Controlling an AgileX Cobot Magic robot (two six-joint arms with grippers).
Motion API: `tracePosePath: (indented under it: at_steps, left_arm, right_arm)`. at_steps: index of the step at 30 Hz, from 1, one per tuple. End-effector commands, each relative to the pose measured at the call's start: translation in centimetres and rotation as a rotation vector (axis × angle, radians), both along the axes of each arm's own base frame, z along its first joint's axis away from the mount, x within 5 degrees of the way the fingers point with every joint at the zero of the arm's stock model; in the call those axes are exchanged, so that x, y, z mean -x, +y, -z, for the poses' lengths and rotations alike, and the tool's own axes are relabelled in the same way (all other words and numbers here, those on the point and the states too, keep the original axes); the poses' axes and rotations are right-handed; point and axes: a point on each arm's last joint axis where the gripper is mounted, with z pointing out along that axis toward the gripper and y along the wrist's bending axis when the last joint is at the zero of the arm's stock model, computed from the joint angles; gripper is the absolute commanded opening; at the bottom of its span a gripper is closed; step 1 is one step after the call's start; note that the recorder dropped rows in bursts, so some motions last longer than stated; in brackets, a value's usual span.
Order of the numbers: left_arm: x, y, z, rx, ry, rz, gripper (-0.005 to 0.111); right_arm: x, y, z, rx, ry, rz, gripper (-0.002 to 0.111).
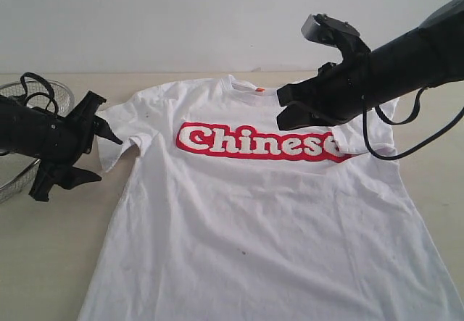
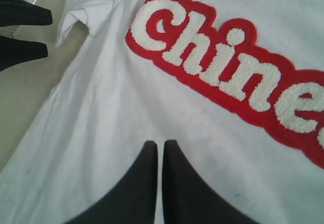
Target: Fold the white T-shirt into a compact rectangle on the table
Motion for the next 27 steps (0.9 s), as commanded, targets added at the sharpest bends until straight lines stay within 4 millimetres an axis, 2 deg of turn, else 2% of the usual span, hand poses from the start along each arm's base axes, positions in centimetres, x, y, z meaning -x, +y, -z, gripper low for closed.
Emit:
tracePosePath:
  at_steps: [1, 9, 21, 24, 27]
  left_arm:
    - [0.1, -0.4, 1.1, 0.024, 0.038, -0.017, 0.062]
    - [-0.1, -0.3, 1.2, 0.026, 0.033, -0.049, 0.062]
    - [-0.8, -0.4, 2.9, 0.031, 0.061, -0.047, 0.062]
    - [-1.4, -0.3, 2.8, 0.019, 0.041, -0.046, 0.059]
    - [-1.8, -0.2, 2.5, 0.007, 0.019, -0.058, 0.049]
  right_arm:
    - [-0.1, 0.0, -0.5, -0.003, -0.019, 0.008, 0.0]
    - [-0.1, -0.1, -0.6, -0.001, -0.023, 0.015, 0.0]
    - [-0.2, -0.1, -0.6, -0.002, -0.026, 0.019, 0.0]
    - [-0.2, -0.1, -0.6, -0.003, -0.025, 0.017, 0.0]
    - [-0.2, -0.1, -0.6, -0.003, -0.025, 0.017, 0.0]
